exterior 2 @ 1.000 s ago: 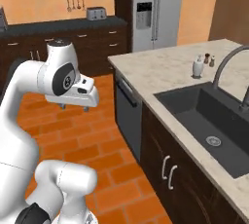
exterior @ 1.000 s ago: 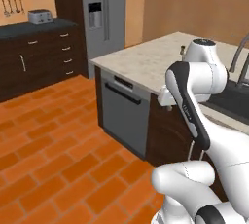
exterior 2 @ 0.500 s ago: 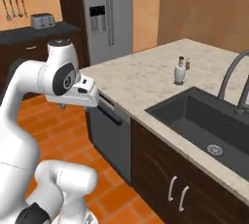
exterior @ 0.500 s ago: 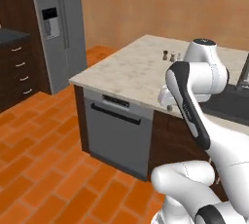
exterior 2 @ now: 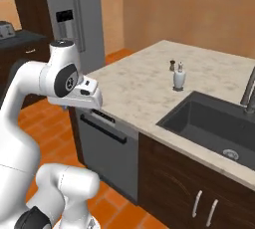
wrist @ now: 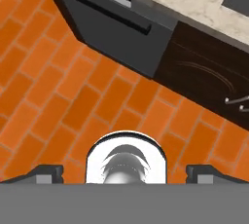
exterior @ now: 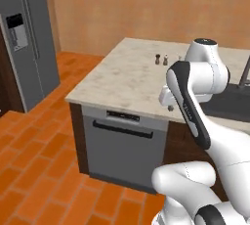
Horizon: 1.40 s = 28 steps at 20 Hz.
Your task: Navigate to the dishwasher.
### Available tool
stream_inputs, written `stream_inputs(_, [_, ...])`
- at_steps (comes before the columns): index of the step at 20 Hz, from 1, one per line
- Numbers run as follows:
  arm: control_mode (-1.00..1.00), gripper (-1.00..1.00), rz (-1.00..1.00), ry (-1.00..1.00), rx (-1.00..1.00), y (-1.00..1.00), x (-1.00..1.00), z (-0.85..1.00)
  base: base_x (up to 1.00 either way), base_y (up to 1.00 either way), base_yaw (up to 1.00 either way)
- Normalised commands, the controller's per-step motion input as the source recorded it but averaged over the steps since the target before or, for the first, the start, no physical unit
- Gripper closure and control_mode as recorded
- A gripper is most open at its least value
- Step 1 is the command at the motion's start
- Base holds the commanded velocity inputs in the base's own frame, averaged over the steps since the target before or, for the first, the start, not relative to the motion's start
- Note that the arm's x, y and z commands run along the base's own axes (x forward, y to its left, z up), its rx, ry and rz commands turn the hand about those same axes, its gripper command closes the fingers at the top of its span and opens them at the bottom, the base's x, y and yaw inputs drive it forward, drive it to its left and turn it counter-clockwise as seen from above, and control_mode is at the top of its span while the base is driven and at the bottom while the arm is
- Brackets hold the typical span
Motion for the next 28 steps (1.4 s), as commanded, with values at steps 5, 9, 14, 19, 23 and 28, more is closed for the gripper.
stream_inputs(5, [1.0, -1.0, 0.0, 0.0, 0.0, 0.0, 0.0, 0.0, 0.22, 0.58, -0.37])
stream_inputs(9, [1.0, -1.0, 0.0, 0.0, 0.0, 0.0, 0.0, 0.0, 0.36, 0.58, -0.37])
stream_inputs(14, [1.0, -1.0, 0.0, 0.0, 0.0, 0.0, 0.0, 0.0, 0.61, 0.68, -0.36])
stream_inputs(19, [1.0, -1.0, 0.0, 0.0, 0.0, 0.0, 0.0, 0.0, 0.86, 0.44, -0.35])
stream_inputs(23, [1.0, -1.0, 0.0, 0.0, 0.0, 0.0, 0.0, 0.0, 0.84, 0.23, -0.32])
stream_inputs(28, [1.0, -1.0, 0.0, 0.0, 0.0, 0.0, 0.0, 0.0, 0.65, 0.15, -0.28])
